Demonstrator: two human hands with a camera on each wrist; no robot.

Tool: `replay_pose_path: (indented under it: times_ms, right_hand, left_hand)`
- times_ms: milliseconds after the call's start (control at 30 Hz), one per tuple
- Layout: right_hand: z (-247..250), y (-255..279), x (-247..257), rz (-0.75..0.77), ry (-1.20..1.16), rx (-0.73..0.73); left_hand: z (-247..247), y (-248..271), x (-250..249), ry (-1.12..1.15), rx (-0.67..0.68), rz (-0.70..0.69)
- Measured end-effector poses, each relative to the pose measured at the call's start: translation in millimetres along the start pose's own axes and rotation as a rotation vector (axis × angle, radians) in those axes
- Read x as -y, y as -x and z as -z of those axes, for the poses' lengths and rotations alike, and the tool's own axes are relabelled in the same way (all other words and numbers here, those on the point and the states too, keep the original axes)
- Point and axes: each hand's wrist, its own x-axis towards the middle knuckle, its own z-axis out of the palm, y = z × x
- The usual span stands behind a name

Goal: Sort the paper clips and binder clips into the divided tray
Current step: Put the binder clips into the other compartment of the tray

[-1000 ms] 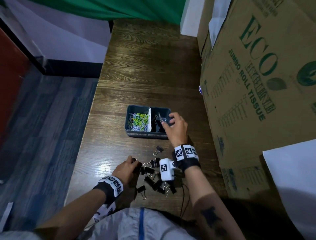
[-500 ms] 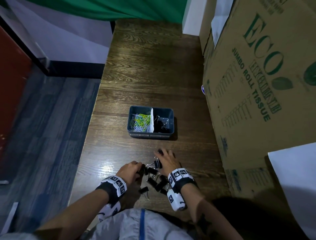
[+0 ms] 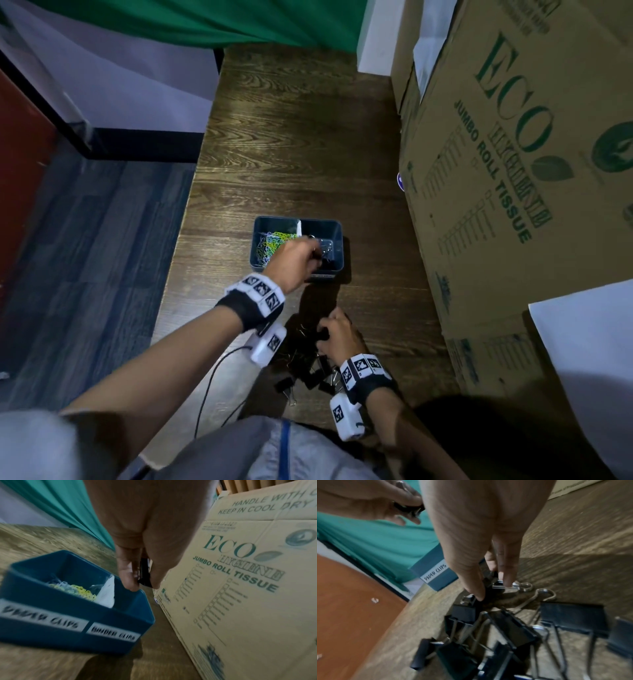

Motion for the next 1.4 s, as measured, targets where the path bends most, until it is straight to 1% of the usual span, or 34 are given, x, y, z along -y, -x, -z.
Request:
replay_pose_path:
  times_ms: [67,133,200,267,333,367,433,500,567,667,700,733,767,867,900,933,967,1000,1067,1133,1200,1300,1400]
  right_hand:
    - [4,1,2,-0.020,-0.028,-0.005]
    - [11,2,6,-0.047,-0.079,-0.019]
    - [21,3,10,-0.098,-0.157,-0.016]
    - [37,1,15,-0.132,-0.253,-0.022]
    - [57,-4,23,-0.109,-0.365,-0.079]
    - [69,-7,28,-0.096,-0.412,-0.105]
    - [94,-17,42,-0.081,-0.476,-0.155]
    - [116,-28,54,-0.019,-0.521,-0.240]
    - [130,-36,62,0.042,-0.510,-0.310]
    - [133,-34,63,0.044,-0.446,-0.348]
    - [130,-28,61,0.036,-0.418,-0.321]
    - [121,-23,55,0.016,-0.377,-0.258]
    - [110,-18,48,-0.021,-0.331,-0.164]
    - [73,1,21,-0.202,-0.216,0.219]
    - [62,8,14,-0.258,-0.187,0.320]
    - [51,15,8,-0.291,-0.137,0.387]
    - [41,22,4,-0.287,-0.053,0.416]
    - [30,30,1,-0.248,0.053,0.405]
    - [14,46,-1,-0.121,0.201,0.311]
    - [7,55,-2,-0.039,0.181,0.227]
    - [4,56,-1,0.003,0.136,0.172]
    - [7,50,5,0.041,0.088,0.168]
    - [8,42,14,0.044,0.085,0.162]
  left_hand:
    - [6,-18,-4,-0.004,-0.030,0.010]
    - [6,-22,-1,-0.019,-0.045,0.009]
    - [0,-11,5,-0.075,-0.075,-0.020]
    - [-12,12,13,-0.103,-0.066,-0.054]
    - [-28,41,24,-0.138,0.014,-0.056]
    - [-36,56,31,-0.177,0.082,-0.031]
    - [-52,85,42,-0.276,0.236,0.043]
    - [-66,109,51,-0.346,0.388,0.126]
    - [-76,126,58,-0.357,0.451,0.182]
    - [-89,146,69,-0.339,0.482,0.184]
    - [-92,151,73,-0.341,0.489,0.168]
    - [-94,154,76,-0.339,0.488,0.153]
    - [-95,157,78,-0.329,0.484,0.147]
    - [-101,159,75,-0.301,0.479,0.160]
    - [-104,160,73,-0.304,0.491,0.163]
    - [-107,160,70,-0.315,0.514,0.158]
    - [-113,160,69,-0.338,0.542,0.149]
    - [-117,159,67,-0.365,0.566,0.138]
    - [-123,157,66,-0.408,0.588,0.134]
    - [-126,152,66,-0.434,0.579,0.152]
    - [-125,149,66,-0.437,0.542,0.143]
    - [-120,145,64,-0.372,0.479,0.119]
    - [-112,138,63,-0.329,0.431,0.145]
